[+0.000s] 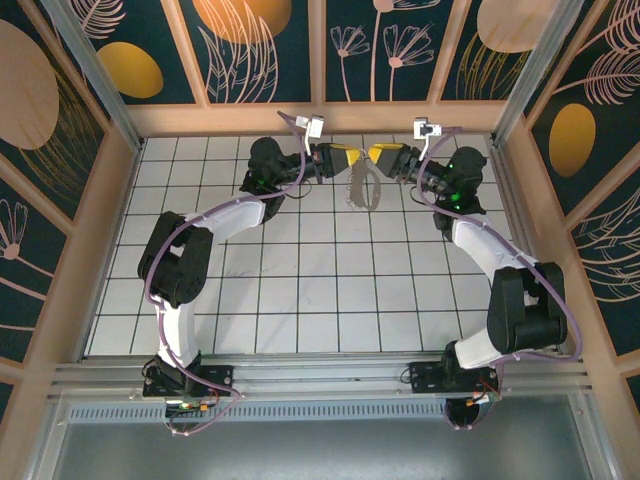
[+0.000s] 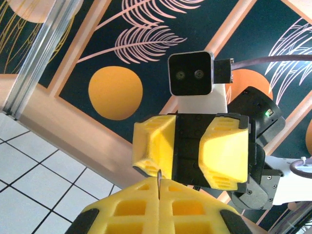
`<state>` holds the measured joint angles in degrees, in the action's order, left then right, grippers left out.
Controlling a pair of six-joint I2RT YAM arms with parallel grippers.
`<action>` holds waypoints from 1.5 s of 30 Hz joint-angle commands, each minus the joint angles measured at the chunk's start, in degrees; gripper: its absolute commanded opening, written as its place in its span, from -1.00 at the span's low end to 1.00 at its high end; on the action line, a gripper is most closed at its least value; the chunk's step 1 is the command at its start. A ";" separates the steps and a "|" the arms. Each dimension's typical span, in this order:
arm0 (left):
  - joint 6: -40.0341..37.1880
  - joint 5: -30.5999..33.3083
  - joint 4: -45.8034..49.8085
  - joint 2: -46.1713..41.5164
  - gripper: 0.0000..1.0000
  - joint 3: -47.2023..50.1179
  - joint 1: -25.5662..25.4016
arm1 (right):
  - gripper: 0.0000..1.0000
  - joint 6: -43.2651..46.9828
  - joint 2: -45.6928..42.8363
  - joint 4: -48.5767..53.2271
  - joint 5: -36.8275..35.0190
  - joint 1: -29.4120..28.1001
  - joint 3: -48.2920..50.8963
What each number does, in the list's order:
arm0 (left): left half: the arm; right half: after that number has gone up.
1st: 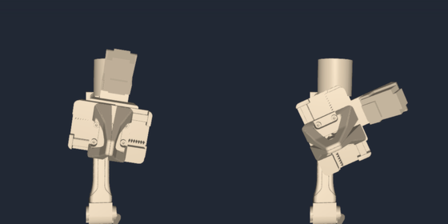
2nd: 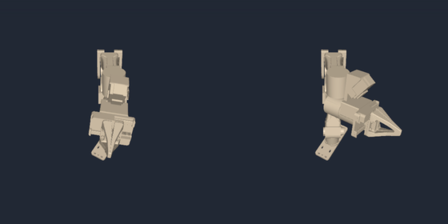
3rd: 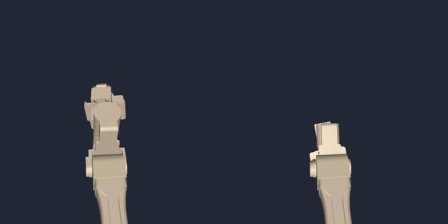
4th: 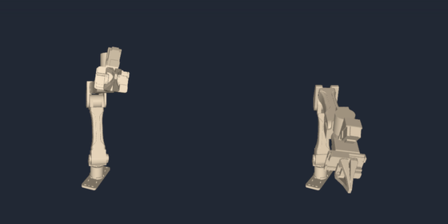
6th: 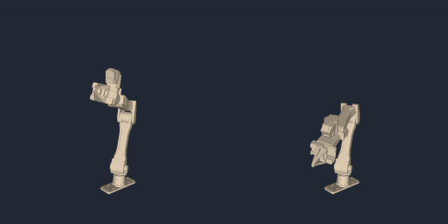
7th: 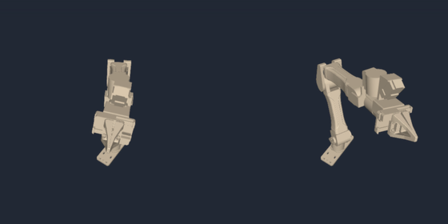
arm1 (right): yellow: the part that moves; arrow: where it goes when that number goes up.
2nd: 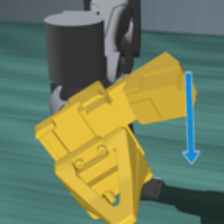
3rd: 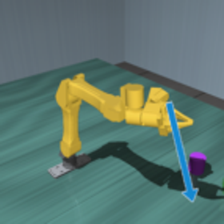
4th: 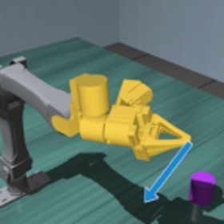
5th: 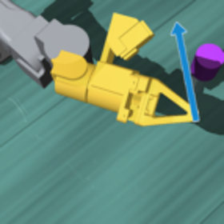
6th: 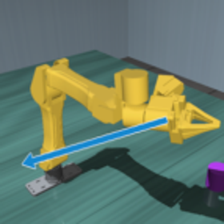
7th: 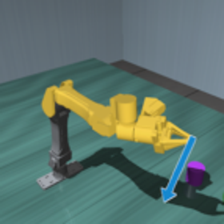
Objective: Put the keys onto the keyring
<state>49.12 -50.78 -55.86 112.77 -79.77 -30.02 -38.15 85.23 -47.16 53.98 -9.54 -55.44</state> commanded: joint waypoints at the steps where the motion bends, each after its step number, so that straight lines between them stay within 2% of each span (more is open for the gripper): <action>1: 1.67 -2.02 -5.40 0.48 -1.00 -1.35 -0.39 | -0.26 -0.34 1.36 -2.83 1.62 -0.65 -1.33; 12: 1.26 -3.19 -4.90 0.60 -1.00 -1.74 -1.09 | -0.44 -0.27 3.19 -2.69 1.31 -2.20 -2.79; 15: 1.17 -3.44 -4.92 0.58 -1.00 -1.80 -1.18 | -0.60 -0.12 3.53 -2.29 1.48 -2.51 -3.29; 19: 1.17 -3.44 -4.78 0.54 -1.00 -1.96 -1.27 | -1.00 0.16 3.49 -1.97 1.88 -2.57 -3.45; 23: 1.24 -3.16 -4.29 0.37 -1.00 -2.28 -1.36 | -1.00 1.69 2.78 -0.44 1.75 -2.40 -3.48; 25: -0.13 -1.95 -2.67 -0.49 -0.99 -1.85 -1.29 | -1.00 4.81 1.50 3.47 -0.04 -2.21 -3.95; 28: -5.86 0.48 3.03 -3.18 -0.51 -0.66 -1.19 | -1.00 11.88 -0.95 12.75 -3.75 -2.24 -5.92; 31: -11.69 2.47 9.07 -6.07 -0.16 0.04 -1.01 | -1.00 17.80 -3.12 20.14 -6.16 -2.22 -7.93; 39: -17.74 3.55 16.08 -9.31 0.09 0.06 0.55 | -1.00 26.25 -4.40 30.87 -5.98 -2.10 -12.41; 45: -24.55 1.61 25.43 -8.96 0.13 -2.92 1.39 | -1.00 36.30 0.91 47.52 -0.55 -2.15 -22.11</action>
<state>30.30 -47.75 -36.99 104.18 -80.14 -29.19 -9.54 83.85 -8.97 49.58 -11.53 -72.34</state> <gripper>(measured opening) 0.564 0.051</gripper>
